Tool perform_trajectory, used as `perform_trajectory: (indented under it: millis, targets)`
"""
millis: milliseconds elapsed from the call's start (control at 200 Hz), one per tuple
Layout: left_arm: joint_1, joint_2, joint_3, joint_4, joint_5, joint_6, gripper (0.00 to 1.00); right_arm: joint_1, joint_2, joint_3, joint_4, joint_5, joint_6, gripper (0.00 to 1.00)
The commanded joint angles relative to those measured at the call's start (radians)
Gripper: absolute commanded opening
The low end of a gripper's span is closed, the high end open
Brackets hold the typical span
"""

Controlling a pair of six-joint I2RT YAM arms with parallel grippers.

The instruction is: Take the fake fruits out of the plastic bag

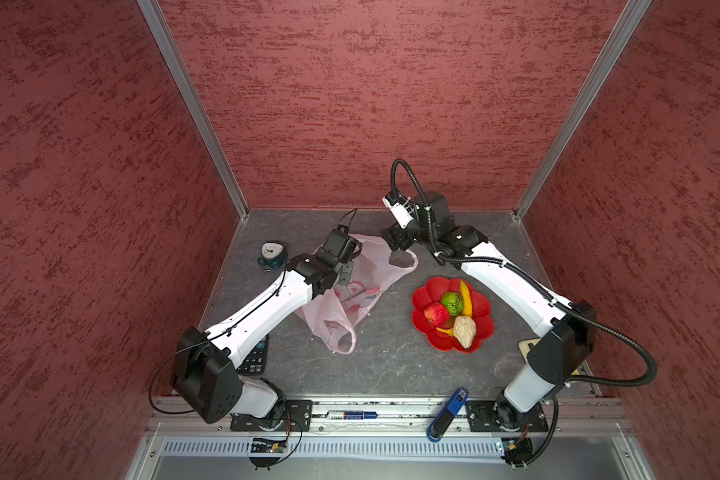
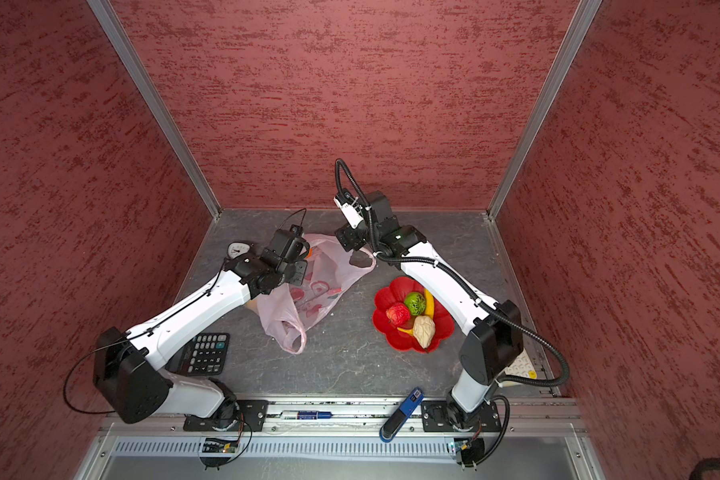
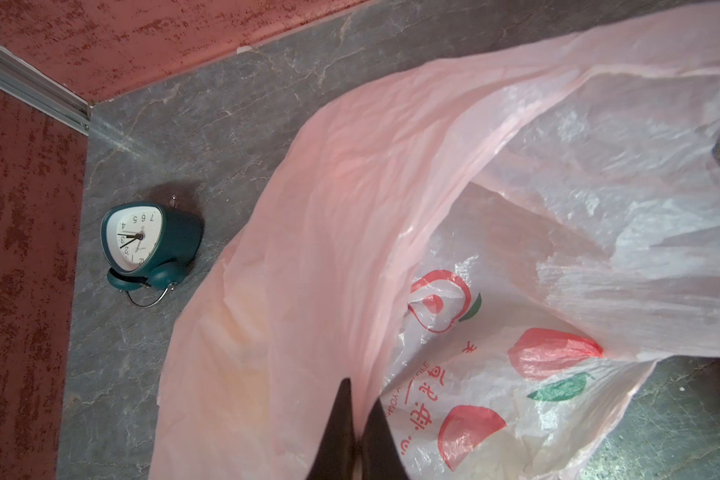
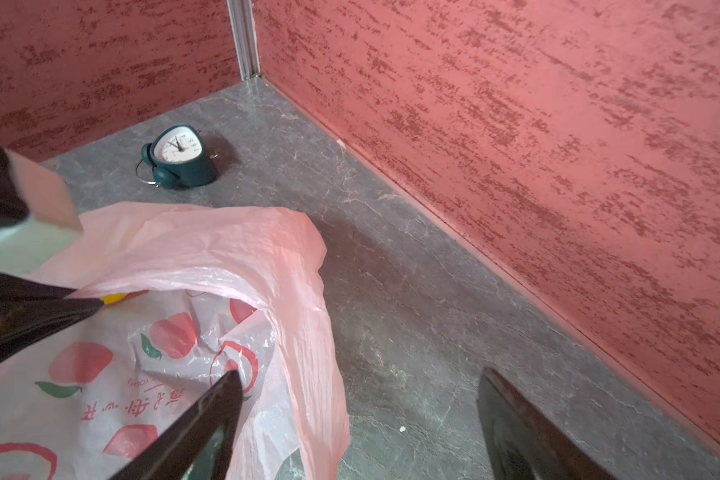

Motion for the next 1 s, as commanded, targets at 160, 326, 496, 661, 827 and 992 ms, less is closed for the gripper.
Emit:
perform_trajectory:
  millis: [160,326,496,661,827,992]
  targets:
    - [-0.023,-0.057,-0.030,0.096,-0.027,0.044,0.07,0.013,0.073,0.004,-0.070,-0.046,-0.108,0.87]
    - [-0.027,-0.052,-0.029,0.096,-0.035,0.043,0.07,0.020,0.138,0.032,-0.068,-0.052,-0.113,0.87]
    - [-0.030,-0.060,-0.033,0.108,-0.037,0.043,0.07,0.040,0.171,0.039,-0.045,-0.074,-0.093,0.88]
    - [-0.035,-0.113,-0.077,0.146,-0.025,0.043,0.07,0.055,0.244,0.075,0.008,-0.044,-0.064,0.86]
    - [-0.032,-0.161,-0.110,0.124,0.003,0.011,0.08,0.057,0.311,0.118,0.100,-0.052,-0.025,0.75]
    - [-0.019,-0.174,-0.125,0.075,0.009,-0.030,0.08,0.058,0.335,0.158,0.154,-0.033,0.016,0.39]
